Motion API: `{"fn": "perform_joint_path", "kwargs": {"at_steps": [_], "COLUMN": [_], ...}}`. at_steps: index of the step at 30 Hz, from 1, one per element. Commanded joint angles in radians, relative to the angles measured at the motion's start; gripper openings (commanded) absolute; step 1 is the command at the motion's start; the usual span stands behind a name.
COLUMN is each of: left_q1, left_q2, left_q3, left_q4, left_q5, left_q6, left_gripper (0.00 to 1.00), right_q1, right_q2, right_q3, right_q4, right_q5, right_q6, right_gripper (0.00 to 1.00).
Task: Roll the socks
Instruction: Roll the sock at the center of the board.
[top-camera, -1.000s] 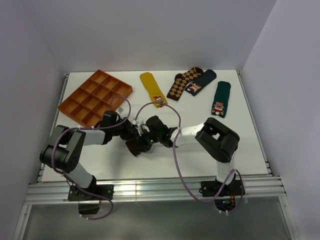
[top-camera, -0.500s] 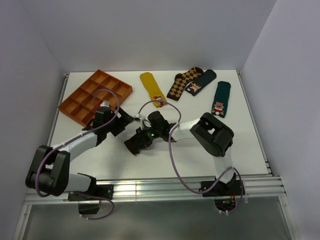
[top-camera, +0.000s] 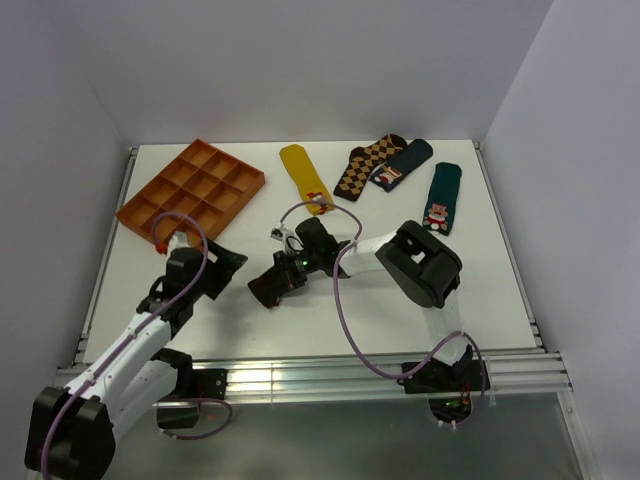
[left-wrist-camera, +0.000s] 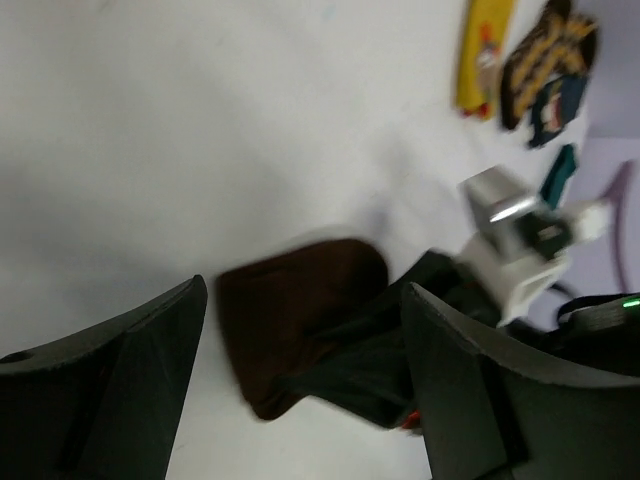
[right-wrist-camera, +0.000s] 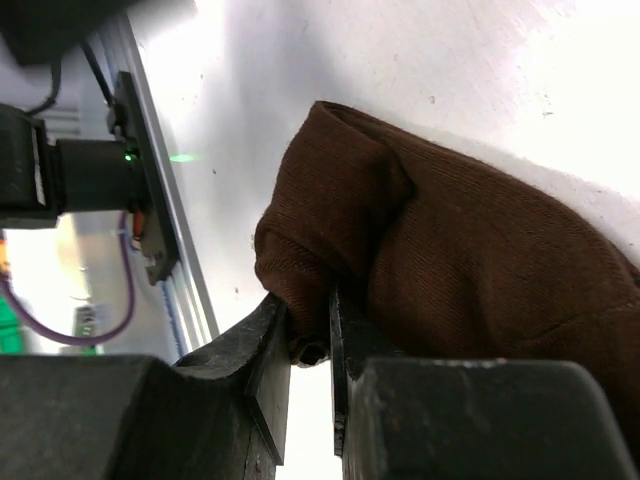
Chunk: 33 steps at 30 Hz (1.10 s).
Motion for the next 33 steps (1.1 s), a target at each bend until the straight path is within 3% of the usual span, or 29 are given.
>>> {"fn": "perform_joint_path", "kwargs": {"at_steps": [1, 9, 19, 24, 33], "left_q1": [-0.009, -0.042, -0.069, -0.098, -0.123], "left_q2": [-0.06, -0.068, 0.126, 0.184, 0.23], "left_q3": [-0.101, -0.238, -0.29, -0.307, -0.345], "left_q4": [-0.036, 0.082, 0.299, 0.336, 0.391], "left_q5": [0.06, 0.077, 0.119, 0.09, 0.09], "left_q6": [-0.073, -0.122, -0.142, -0.151, -0.159], "left_gripper": [0.83, 0.79, 0.76, 0.7, 0.7], "right_q1": [-0.016, -0.037, -0.037, -0.037, -0.051], "right_q2": [0.091, 0.1, 0.124, 0.131, 0.138], "right_q3": [-0.019, -0.023, 0.006, 0.012, 0.009], "right_q4": [-0.155, -0.134, -0.152, -0.154, -0.135], "right_q5": [0.135, 0.127, 0.127, 0.126, 0.11], "right_q6": [0.031, 0.081, 0.103, 0.101, 0.121], "right_gripper": [0.0, 0.0, 0.0, 0.0, 0.0]}}
